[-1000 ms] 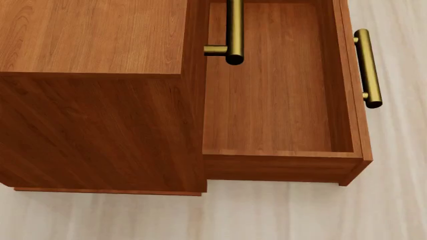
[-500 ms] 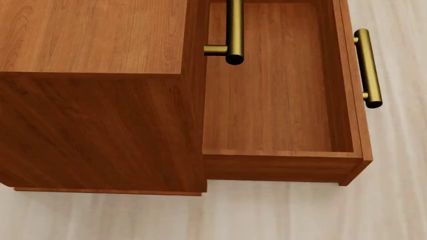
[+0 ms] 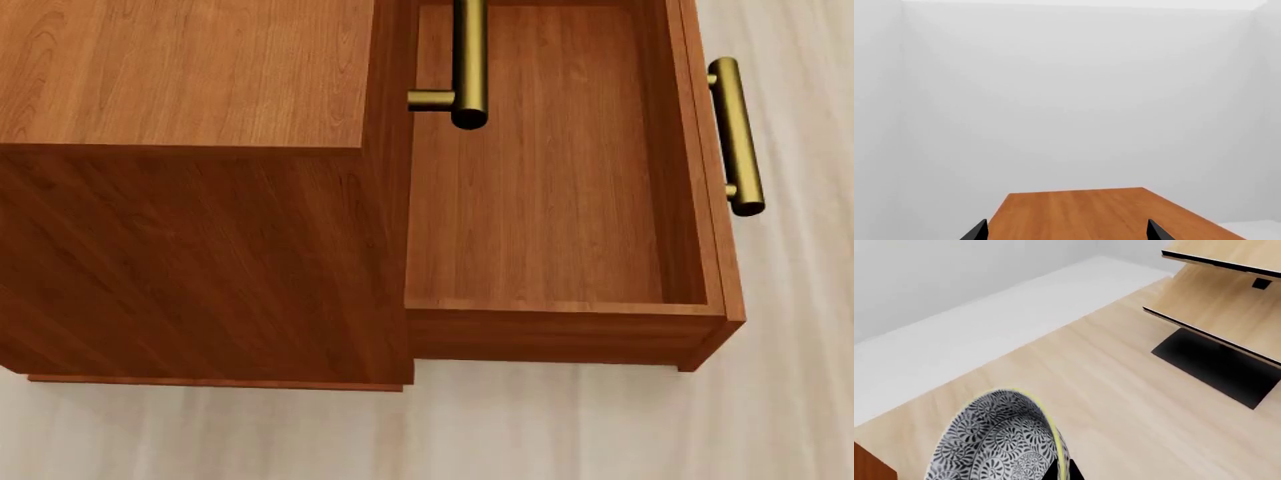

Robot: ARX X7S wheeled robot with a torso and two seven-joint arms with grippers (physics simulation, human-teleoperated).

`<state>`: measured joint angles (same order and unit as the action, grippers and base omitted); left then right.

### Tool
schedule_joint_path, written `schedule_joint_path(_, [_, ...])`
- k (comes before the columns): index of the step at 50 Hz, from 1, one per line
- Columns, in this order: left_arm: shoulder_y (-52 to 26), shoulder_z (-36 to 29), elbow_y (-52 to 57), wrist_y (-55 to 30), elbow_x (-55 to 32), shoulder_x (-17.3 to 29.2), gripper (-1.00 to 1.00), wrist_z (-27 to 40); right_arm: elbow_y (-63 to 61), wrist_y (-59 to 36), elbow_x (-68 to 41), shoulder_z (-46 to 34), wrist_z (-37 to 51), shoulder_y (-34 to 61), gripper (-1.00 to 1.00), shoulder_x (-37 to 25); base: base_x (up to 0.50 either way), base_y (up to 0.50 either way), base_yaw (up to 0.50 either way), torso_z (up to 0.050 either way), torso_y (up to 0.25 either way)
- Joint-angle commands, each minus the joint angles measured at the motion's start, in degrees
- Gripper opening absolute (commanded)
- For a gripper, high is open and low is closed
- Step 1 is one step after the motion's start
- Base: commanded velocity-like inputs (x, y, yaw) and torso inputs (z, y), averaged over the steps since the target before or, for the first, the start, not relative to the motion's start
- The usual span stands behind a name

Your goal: Put the bowl in the bottom drawer of the cabinet.

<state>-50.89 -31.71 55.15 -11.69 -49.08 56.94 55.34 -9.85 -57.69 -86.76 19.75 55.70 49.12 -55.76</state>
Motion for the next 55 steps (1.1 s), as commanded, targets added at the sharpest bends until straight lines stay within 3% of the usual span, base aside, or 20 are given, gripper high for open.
schedule_joint_path(1, [-0.50,-0.17,0.00,-0.10,-0.19,-0.10,1.00,0.04,-1.01,-0.51,-2.22,-1.47,1.98,5.32,-1.00,-0.56,0.00,0.00,0.00,0.000,0.000])
schedule_joint_path(25, [-0.79,-0.43,0.17,0.11,-0.38,0.13,1.00,0.22,-0.57,-1.16,-6.26,-7.28,6.18,17.27,-1.00,0.52,0.00,0.00,0.00,0.000,0.000])
schedule_joint_path(55, [-1.70,-1.20,0.38,-0.28,-0.58,-0.03,1.00,0.51,2.20,-1.25,-3.37,-17.26,4.43,27.60,-1.00,8.10,0.00,0.00,0.00,0.000,0.001])
